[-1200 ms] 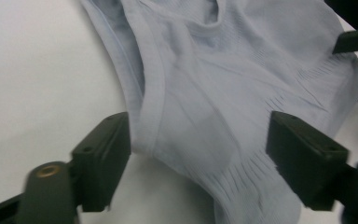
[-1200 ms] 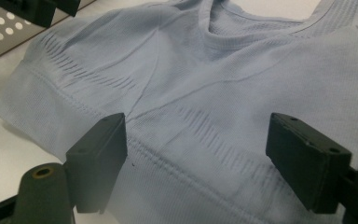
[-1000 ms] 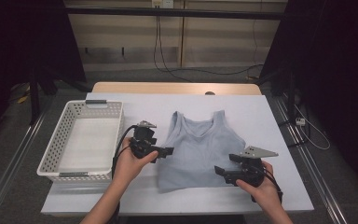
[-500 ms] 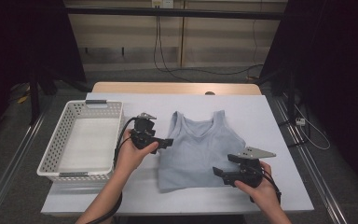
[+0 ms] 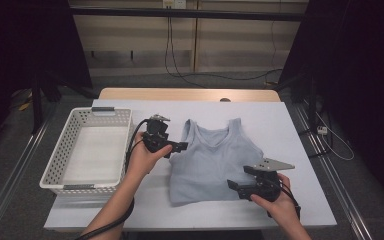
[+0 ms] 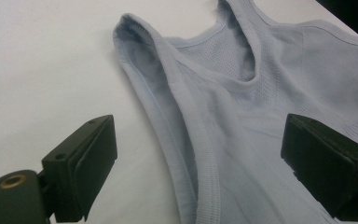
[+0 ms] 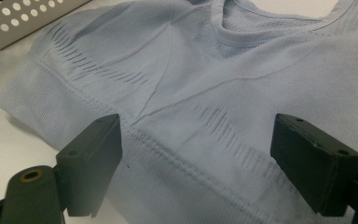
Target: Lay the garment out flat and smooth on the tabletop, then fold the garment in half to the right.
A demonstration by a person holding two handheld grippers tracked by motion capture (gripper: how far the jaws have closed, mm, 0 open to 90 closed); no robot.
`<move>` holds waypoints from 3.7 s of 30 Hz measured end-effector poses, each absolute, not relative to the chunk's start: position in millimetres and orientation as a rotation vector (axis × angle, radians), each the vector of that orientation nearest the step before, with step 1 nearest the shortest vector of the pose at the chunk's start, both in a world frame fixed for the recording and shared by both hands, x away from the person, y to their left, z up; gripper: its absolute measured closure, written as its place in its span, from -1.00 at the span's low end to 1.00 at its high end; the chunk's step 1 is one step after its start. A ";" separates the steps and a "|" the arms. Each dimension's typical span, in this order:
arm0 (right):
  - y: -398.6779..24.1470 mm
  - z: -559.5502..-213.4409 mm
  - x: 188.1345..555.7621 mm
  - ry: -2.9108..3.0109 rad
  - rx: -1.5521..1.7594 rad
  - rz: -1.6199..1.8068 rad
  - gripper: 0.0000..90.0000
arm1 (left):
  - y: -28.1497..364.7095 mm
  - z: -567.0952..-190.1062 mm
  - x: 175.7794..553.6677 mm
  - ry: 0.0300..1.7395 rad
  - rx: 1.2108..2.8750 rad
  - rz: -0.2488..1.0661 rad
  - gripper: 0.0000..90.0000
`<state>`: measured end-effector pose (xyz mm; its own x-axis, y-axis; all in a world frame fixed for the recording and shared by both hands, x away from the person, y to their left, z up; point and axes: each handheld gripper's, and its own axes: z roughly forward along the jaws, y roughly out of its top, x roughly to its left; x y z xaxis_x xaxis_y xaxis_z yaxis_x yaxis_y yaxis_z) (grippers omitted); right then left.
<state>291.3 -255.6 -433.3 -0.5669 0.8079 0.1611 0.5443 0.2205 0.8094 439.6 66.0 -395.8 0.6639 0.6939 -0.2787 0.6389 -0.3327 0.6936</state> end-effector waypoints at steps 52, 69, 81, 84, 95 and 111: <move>-221.3 -433.8 290.5 2.245 1.136 1.294 -0.77 | 61.7 -387.1 469.6 1.037 2.062 0.075 -0.80; -210.8 -437.5 290.2 2.276 1.110 1.275 -0.78 | 57.3 -382.8 473.0 1.010 2.064 0.077 -0.80; -204.6 -437.2 288.0 2.294 1.089 1.258 -0.78 | 58.3 -379.6 475.4 1.006 2.066 0.080 -0.81; -202.2 -436.8 288.2 2.298 1.081 1.259 -0.78 | 58.4 -378.9 475.0 1.005 2.059 0.077 -0.81; -188.0 -437.8 291.7 2.317 1.056 1.256 -0.79 | 58.7 -379.1 481.1 1.007 2.066 0.083 -0.81; -179.0 -440.3 293.1 2.322 1.050 1.248 -0.79 | 45.5 -400.7 500.6 1.019 2.091 0.082 -0.79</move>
<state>293.1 -179.0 -440.3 -0.6865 0.7236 0.0724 0.4597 0.3547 0.8142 500.6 45.5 -400.7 0.6746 0.6890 -0.2651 0.6377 -0.3630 0.6794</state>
